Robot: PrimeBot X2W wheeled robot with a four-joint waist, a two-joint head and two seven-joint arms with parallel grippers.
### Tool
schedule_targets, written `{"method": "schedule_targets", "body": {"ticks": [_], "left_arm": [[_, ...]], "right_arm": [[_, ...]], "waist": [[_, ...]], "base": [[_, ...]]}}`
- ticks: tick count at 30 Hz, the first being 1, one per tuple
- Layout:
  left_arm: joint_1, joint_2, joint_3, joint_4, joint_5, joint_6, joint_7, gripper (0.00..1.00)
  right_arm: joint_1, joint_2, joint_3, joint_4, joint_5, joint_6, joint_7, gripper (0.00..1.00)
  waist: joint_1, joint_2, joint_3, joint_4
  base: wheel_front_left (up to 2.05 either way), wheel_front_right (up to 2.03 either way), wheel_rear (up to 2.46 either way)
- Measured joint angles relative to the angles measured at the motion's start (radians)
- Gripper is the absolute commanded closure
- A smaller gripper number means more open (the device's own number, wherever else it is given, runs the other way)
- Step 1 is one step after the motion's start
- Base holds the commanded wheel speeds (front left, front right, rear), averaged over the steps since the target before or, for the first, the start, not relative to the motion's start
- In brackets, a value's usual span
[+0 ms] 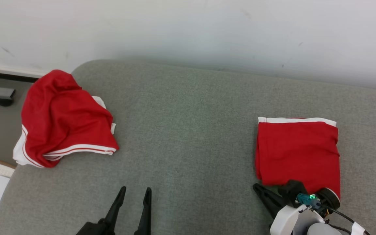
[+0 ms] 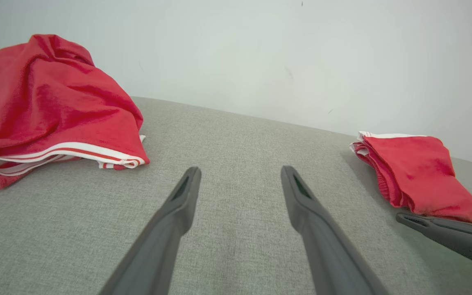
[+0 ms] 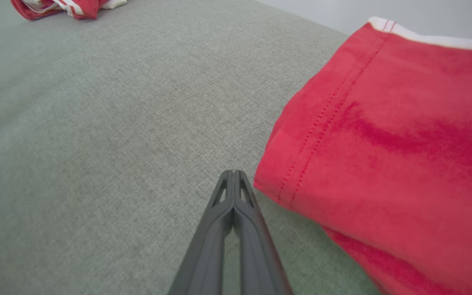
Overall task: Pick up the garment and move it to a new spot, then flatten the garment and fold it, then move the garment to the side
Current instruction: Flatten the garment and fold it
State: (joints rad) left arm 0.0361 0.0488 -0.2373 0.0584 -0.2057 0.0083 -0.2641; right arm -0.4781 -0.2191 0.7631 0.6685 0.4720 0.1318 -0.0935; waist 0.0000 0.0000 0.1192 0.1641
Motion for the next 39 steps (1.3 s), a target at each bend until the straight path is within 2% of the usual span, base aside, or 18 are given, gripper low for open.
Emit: {"method": "schedule_targets", "body": {"ticks": [6,10,11,12,13,14,20,26,31,39], "left_arm": [[0.026,0.000,0.024,0.004,0.000,0.000,0.000,0.00],[0.052,0.000,0.043,0.007,0.006,-0.007,0.000,0.00],[0.058,0.000,0.048,0.009,0.010,-0.008,0.000,0.00],[0.063,0.000,0.050,0.013,0.014,-0.013,0.000,0.00],[0.069,0.000,0.054,0.017,0.019,-0.017,0.000,0.00],[0.075,0.000,0.058,0.022,0.021,-0.019,0.000,0.00],[0.082,0.000,0.070,0.038,0.031,-0.035,0.000,0.00],[0.088,0.000,0.077,0.062,0.039,-0.049,0.000,0.00],[0.096,0.000,0.082,0.085,0.039,-0.063,0.000,0.00],[0.100,0.000,0.085,0.096,0.040,-0.073,0.000,0.00]], "right_arm": [[0.043,-0.008,-0.001,-0.046,0.025,0.000,-0.053,1.00],[0.095,-0.027,-0.069,-0.086,0.030,0.000,-0.102,0.98],[0.111,-0.034,-0.096,-0.099,0.029,0.000,-0.115,0.79],[0.129,-0.039,-0.124,-0.111,0.022,0.000,-0.129,0.54],[0.148,-0.046,-0.153,-0.124,0.010,0.000,-0.139,0.10],[0.168,-0.053,-0.183,-0.142,-0.003,0.000,-0.147,0.00],[0.300,-0.065,-0.408,-0.255,-0.084,0.000,-0.168,0.00],[0.430,-0.047,-0.597,-0.372,-0.178,0.000,-0.169,0.00],[0.513,-0.007,-0.715,-0.416,-0.227,0.000,-0.169,0.00],[0.589,0.044,-0.788,-0.439,-0.254,0.000,-0.169,0.00]], "waist": [[0.0000,0.0000,-0.043,-0.021],[-0.0001,0.0000,-0.078,-0.043],[0.0000,0.0001,-0.086,-0.050],[-0.0001,0.0000,-0.096,-0.056],[0.0000,0.0000,-0.105,-0.062],[-0.0001,0.0000,-0.114,-0.069],[-0.0001,0.0000,-0.145,-0.110],[-0.0001,0.0000,-0.161,-0.132],[-0.0001,0.0000,-0.173,-0.138],[-0.0001,0.0000,-0.186,-0.162]], "base": [[0.00,0.00,0.00],[0.00,0.00,0.00],[0.00,0.00,0.00],[0.00,0.00,0.00],[0.00,0.00,0.00],[0.00,0.00,0.00],[0.00,0.00,0.00],[0.00,0.00,0.00],[0.00,0.00,0.00],[0.00,0.00,0.00]]}}
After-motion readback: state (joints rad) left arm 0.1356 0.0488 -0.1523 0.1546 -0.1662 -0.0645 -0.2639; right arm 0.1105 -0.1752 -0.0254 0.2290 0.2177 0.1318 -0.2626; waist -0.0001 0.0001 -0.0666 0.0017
